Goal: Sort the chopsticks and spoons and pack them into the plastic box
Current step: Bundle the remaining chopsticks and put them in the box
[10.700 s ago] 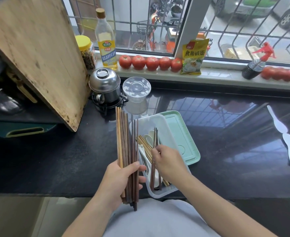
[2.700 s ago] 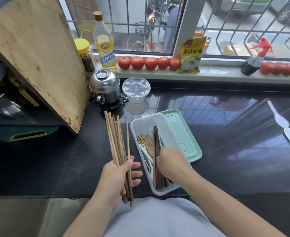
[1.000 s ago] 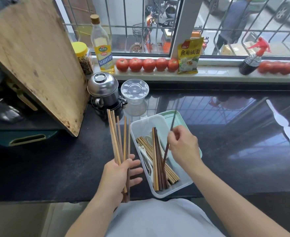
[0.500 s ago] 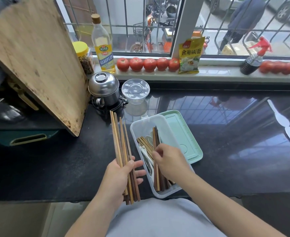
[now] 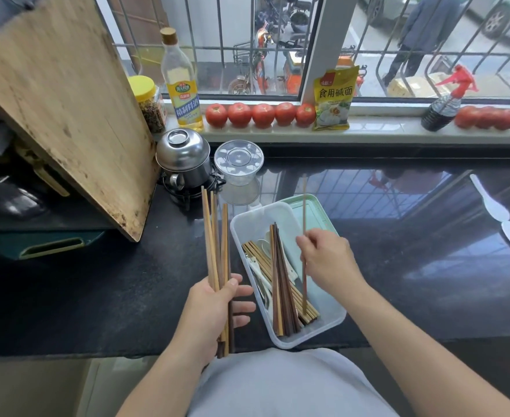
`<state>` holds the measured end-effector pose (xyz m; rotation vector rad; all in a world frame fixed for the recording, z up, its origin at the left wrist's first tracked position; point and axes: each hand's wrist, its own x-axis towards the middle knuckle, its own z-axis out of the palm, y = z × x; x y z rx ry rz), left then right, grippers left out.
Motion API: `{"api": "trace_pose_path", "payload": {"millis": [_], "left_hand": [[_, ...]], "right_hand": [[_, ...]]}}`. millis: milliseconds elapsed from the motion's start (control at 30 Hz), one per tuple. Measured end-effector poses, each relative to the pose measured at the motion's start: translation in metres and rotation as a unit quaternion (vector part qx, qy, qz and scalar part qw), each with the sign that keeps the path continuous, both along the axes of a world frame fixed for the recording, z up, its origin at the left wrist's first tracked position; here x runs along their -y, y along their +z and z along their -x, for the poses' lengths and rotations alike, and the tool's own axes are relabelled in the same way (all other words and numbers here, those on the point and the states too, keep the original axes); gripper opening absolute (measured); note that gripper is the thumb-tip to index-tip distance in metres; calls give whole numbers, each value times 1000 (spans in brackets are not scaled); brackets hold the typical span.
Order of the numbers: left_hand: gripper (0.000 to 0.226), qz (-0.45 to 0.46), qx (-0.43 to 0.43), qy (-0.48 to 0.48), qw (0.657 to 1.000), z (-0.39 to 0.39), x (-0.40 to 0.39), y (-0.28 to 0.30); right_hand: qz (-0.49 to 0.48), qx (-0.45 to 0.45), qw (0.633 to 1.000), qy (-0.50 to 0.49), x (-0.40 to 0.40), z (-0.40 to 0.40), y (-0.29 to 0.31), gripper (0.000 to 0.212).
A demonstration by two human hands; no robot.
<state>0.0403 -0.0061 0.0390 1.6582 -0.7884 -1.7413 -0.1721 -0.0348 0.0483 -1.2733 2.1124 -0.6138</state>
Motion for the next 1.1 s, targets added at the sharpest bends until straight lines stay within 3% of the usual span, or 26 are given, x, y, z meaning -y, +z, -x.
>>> {"api": "trace_pose_path", "payload": {"millis": [100,267,367,467,567,633,667,733,900,967,1033,1100], "left_hand": [[14,2,4,12,1000,-1,-1,-1],[14,6,3,-7,1000,5,-3,0],[15,8,-7,-12,1000,3,-7,1],[15,7,-27,-17,999,0,-8,2],[18,-3,-54,-46,997,1,-7,5],[21,-9,-87,-82,993,5,-6,7],[22,-12,-103,-94,990,7,-6,8],[22,-20,-116,-98,988,9,-4,10],[17,-27,-13,-44,999,5,-3,2],[16,-28,11,-6,1000,2,-3,-4],[16,-34,13,21,999,0,-3,-8],[16,-37,6,30,999,1,-2,-7]], "right_hand": [[-101,-75,987,100,-5,-13,-22,29],[-126,-99,982,98,-3,-34,-63,14],[-141,-116,976,115,-6,-30,-62,20],[-92,-113,983,114,-18,-27,-41,27],[-96,110,984,102,-28,-38,-14,26],[-96,294,947,89,-34,-51,2,27],[-84,359,927,74,-35,-56,8,28],[-62,402,913,36,-33,-58,12,28],[78,221,965,-116,-6,-19,12,26],[67,80,993,-51,0,-5,10,29],[-22,-38,998,48,2,-7,-1,30],[-88,-81,988,101,-1,-19,-20,26]]}}
